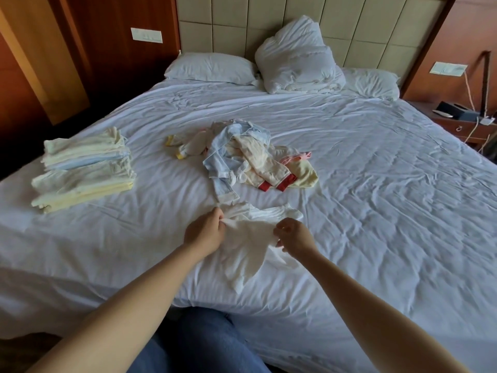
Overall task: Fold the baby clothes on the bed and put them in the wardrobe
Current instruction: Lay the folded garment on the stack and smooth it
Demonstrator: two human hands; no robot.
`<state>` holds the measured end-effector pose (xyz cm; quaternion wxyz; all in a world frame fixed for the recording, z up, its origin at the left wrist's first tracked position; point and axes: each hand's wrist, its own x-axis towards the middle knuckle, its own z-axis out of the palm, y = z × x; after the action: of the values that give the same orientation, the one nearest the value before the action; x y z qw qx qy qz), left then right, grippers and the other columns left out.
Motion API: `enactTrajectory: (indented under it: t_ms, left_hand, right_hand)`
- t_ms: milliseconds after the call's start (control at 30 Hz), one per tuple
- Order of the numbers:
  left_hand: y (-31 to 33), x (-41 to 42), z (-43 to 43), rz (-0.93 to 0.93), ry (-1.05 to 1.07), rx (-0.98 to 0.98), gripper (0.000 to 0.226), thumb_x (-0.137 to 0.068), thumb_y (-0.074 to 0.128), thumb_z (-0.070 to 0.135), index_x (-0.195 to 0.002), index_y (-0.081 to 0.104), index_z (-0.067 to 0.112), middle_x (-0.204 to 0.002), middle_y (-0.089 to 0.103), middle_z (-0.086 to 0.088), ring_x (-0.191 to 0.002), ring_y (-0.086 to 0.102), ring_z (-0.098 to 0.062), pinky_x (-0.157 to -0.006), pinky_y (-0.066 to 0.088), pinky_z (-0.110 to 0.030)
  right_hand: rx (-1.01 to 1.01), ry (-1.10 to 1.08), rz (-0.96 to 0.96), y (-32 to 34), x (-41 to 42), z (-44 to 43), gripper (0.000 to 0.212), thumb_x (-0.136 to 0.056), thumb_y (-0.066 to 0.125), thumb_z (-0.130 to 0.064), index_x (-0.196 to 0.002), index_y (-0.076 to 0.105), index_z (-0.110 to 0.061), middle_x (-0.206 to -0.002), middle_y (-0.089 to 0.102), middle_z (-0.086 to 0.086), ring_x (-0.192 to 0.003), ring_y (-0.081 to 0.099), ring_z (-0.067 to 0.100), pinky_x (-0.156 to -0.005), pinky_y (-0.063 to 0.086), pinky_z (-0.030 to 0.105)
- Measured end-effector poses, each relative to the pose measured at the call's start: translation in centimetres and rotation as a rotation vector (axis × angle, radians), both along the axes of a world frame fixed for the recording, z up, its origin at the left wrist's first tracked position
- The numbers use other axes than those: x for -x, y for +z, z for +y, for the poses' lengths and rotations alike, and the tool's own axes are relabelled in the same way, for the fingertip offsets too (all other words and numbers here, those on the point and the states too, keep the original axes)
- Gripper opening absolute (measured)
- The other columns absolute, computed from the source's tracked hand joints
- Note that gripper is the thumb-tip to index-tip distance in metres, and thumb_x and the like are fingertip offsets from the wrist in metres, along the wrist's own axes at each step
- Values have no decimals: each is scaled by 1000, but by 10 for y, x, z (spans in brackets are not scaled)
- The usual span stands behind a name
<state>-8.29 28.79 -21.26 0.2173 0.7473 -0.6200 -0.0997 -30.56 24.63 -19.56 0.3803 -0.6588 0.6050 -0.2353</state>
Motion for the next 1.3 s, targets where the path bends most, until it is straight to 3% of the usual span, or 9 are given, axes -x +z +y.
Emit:
enactTrajectory:
  t_ms: [100,233,400,633,767,933,1067,1167,1300]
  left_hand:
    - [22,-3,-10,140,93,133,10,-99,40,23,-101,45,14,-106,65,-15,-95,59,-38,-68,37,-36]
    - [74,-11,-31,326,170,270,16,-100,40,21,-110,47,10,-109,64,-14,-99,58,-39,-75,40,-40]
    - [161,-24,-53,457,87,552,5,-99,47,18,-101,47,14,-82,55,4,-84,55,-28,-74,40,-39]
    - [249,-54,-66,195,-8,855,12,-94,59,20,-102,58,11,-100,54,8,-94,54,-10,-75,38,-23]
    - [242,-58,-53,-4,-59,873,12,-86,62,23,-95,63,15,-97,59,6,-90,56,-11,-73,44,-28]
    - [151,-36,-20,22,-215,500,22,-77,58,44,-87,64,26,-89,62,14,-86,58,-7,-68,37,-20]
    - [72,-7,5,-9,-345,157,13,-87,66,34,-95,66,22,-97,64,8,-93,62,-13,-73,45,-25]
    - [33,15,19,-6,-398,-51,18,-91,62,39,-96,67,23,-100,63,8,-91,61,-12,-79,49,-29]
    - [3,33,29,8,-440,-240,13,-91,61,38,-94,65,27,-94,64,10,-86,60,-9,-80,51,-32]
  right_hand:
    - [-149,-142,-523,24,-2,-11,10,-96,46,-4,-93,53,-10,-84,64,9,-66,67,21,-63,56,34]
    - [-155,-141,-851,72,-12,-38,20,-98,42,-2,-86,49,-16,-79,62,5,-64,65,14,-60,55,28]
    - [-85,-91,-1082,154,-41,-70,27,-100,39,-6,-78,44,-20,-65,55,1,-53,55,10,-52,44,23]
    - [63,48,-1145,234,-64,-101,26,-99,37,-11,-75,42,-18,-67,44,1,-62,44,12,-59,36,28]
    - [111,23,-1065,237,-65,-103,22,-93,44,-13,-72,46,-19,-70,41,3,-65,41,15,-60,34,30]
    - [85,-16,-808,171,-48,-90,16,-65,56,-27,-77,60,-16,-84,53,12,-79,47,25,-73,37,37]
    - [45,-22,-541,103,-24,-61,22,-90,53,-8,-71,60,-16,-76,54,2,-73,47,14,-64,36,29]
    - [-48,-14,-369,53,-2,-46,16,-94,47,-5,-89,61,-10,-79,57,3,-72,51,14,-58,39,24]
    - [-78,-40,-175,7,19,-26,17,-92,48,-7,-80,60,-12,-79,57,4,-79,53,21,-64,40,28]
